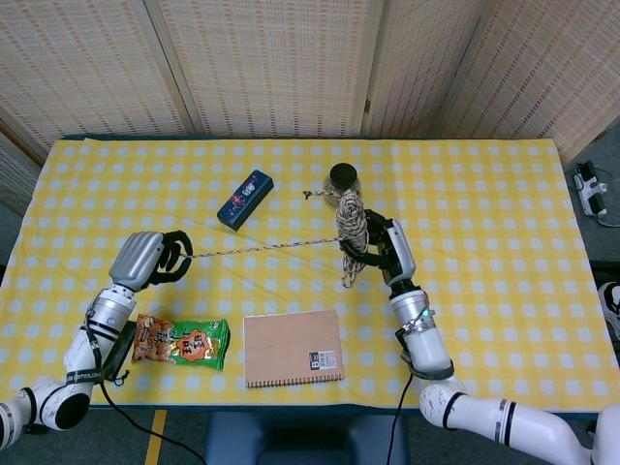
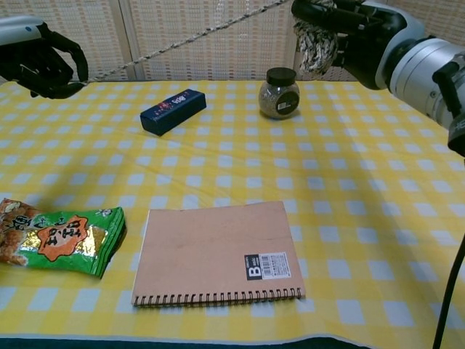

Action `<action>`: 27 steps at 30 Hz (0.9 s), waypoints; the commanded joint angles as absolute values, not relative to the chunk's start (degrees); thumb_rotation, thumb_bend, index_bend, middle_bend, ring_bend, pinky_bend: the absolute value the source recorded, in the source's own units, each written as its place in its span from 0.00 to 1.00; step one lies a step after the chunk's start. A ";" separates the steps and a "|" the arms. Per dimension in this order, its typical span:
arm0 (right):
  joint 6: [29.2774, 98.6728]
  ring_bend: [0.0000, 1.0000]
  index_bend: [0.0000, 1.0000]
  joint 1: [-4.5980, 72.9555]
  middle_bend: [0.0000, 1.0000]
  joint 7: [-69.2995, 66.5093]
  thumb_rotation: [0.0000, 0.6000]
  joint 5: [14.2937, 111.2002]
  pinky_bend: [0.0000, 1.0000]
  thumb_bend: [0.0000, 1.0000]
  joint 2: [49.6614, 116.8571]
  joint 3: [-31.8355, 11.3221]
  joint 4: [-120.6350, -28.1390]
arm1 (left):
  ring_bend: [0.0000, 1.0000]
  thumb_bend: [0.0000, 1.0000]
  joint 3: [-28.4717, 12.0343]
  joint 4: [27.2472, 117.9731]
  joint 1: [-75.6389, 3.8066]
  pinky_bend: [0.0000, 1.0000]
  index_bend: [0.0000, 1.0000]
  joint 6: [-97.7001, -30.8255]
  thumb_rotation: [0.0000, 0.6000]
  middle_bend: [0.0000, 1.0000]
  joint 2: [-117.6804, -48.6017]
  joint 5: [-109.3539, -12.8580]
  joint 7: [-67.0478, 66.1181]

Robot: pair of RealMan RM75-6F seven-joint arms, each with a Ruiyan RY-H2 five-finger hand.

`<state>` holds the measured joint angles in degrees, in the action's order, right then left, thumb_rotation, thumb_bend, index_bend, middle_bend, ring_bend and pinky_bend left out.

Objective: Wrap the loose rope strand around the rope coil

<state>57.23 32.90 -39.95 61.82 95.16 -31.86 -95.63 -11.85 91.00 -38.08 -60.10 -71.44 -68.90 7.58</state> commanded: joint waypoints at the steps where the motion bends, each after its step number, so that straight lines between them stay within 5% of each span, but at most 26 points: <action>1: 57.42 0.82 0.99 33.05 0.80 -39.45 1.00 66.21 0.74 0.71 93.91 -30.04 -95.08 | 0.77 0.53 -12.17 91.18 -38.59 0.74 0.65 -59.04 1.00 0.87 -71.29 -69.18 7.95; 12: 57.62 0.82 0.99 35.80 0.80 -34.36 1.00 78.01 0.74 0.71 90.71 -23.94 -95.10 | 0.77 0.53 -13.63 94.33 -43.25 0.74 0.65 -52.79 1.00 0.87 -69.49 -68.17 2.60; 27: 52.15 0.83 0.99 39.60 0.80 -20.75 1.00 77.73 0.74 0.71 85.50 -17.86 -100.63 | 0.76 0.53 -15.09 98.68 -48.34 0.74 0.65 -51.17 1.00 0.87 -68.08 -67.48 -7.29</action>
<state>53.50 38.79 -22.98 79.04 86.28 -18.77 -99.37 -14.95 98.10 -47.67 -50.99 -68.14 -67.30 -6.13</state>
